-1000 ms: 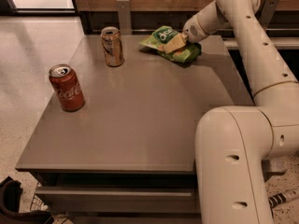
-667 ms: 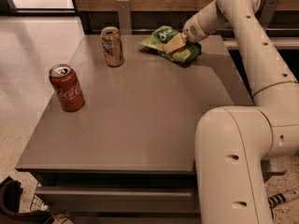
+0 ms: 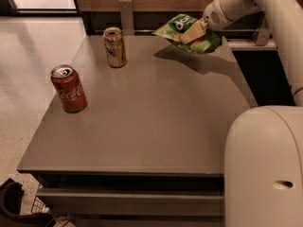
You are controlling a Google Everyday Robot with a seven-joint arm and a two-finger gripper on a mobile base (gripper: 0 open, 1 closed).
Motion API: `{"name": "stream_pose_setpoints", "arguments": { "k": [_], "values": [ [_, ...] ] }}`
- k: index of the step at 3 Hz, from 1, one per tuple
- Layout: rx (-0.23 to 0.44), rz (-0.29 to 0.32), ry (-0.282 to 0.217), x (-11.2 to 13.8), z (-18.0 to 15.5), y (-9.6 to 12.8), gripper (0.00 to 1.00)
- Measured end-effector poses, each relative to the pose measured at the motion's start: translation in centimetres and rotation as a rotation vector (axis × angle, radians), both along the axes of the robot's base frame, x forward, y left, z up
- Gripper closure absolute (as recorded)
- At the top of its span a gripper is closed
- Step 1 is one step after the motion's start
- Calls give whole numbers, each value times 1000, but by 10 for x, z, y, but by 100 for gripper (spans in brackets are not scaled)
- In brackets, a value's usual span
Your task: Move green rice chip bag near coke can
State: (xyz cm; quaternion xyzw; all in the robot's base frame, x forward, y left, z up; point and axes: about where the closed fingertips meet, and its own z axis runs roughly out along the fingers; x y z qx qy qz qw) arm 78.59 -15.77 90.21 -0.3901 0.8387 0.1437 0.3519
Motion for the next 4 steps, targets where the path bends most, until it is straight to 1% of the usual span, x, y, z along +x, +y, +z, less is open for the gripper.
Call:
{"name": "stream_pose_setpoints", "arguments": {
  "k": [1,2,3,4],
  "values": [
    [-28,-8,-35,-30,25,-13,100],
    [-44,9,-72,-69,46,-15,100],
    [-45,52,-121,-118,64,-2,100],
    [-53,116,-132,-167,56,22,100]
  ]
}}
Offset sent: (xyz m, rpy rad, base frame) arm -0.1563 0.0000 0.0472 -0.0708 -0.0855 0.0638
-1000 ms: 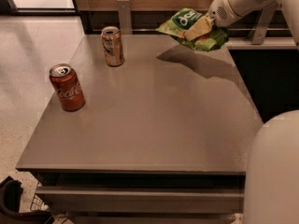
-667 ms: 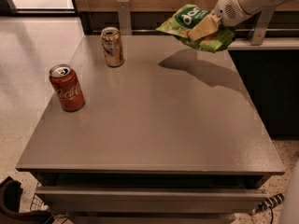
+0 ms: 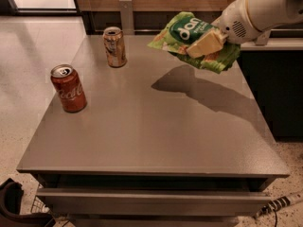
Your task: Move green rice chip bag near coke can
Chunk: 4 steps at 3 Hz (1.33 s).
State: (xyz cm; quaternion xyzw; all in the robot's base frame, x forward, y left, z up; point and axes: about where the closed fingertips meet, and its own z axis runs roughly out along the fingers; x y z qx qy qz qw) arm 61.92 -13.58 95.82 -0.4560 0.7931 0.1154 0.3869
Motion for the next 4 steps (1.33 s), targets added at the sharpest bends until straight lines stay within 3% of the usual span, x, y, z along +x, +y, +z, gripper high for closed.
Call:
{"name": "stream_pose_setpoints", "arguments": {
  "k": [1,2,4],
  "values": [
    [-19,128,0,-43,-13,37,100],
    [-42,303,1,-76,-26,77,100],
    [-63,613,44,-102,-52,147,97]
  ]
}}
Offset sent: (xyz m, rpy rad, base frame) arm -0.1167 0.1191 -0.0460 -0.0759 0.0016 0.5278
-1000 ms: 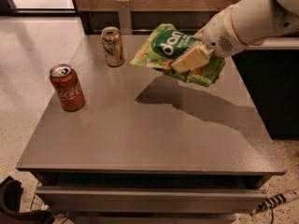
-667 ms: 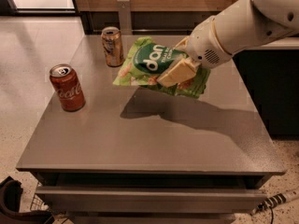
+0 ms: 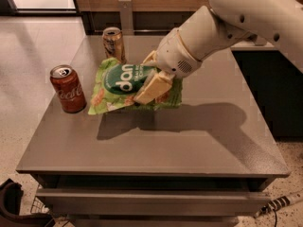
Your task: Move green rice chip bag near coke can
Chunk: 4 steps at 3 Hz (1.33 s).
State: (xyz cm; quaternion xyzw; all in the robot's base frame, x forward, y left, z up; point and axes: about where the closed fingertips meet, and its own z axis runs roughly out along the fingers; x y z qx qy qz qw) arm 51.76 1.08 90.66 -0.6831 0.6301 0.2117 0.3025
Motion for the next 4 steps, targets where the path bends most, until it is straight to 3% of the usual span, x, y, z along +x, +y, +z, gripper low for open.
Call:
{"name": "stream_pose_setpoints", "arguments": {
  "k": [2,4],
  "values": [
    [1,-5,-2,-1,1,1,43],
    [-1,2,-2,-2,0,4,0]
  ]
}}
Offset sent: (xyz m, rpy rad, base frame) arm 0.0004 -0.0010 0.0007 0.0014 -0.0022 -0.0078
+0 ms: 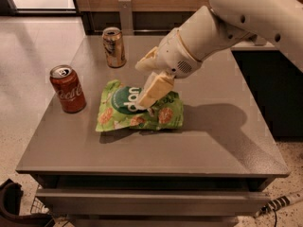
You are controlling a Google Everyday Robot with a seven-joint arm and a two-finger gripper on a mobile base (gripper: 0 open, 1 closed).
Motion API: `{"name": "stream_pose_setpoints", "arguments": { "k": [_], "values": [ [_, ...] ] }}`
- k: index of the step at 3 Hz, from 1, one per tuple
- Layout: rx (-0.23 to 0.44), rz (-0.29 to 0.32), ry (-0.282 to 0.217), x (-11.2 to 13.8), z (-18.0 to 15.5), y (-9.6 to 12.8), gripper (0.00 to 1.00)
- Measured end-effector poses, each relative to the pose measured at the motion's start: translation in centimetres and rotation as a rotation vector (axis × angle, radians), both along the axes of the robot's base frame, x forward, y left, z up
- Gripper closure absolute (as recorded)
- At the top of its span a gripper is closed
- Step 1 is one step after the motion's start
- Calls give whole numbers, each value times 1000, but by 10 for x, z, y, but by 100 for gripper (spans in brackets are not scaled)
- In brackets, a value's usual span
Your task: Move green rice chip bag near coke can
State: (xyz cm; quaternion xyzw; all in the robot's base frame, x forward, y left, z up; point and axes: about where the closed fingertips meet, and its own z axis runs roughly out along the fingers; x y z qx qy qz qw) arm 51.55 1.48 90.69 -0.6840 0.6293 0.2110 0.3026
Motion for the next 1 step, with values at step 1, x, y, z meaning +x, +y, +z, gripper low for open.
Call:
{"name": "stream_pose_setpoints", "arguments": {
  "k": [1],
  "values": [
    [0,1,0,0,0,0,0]
  ]
}}
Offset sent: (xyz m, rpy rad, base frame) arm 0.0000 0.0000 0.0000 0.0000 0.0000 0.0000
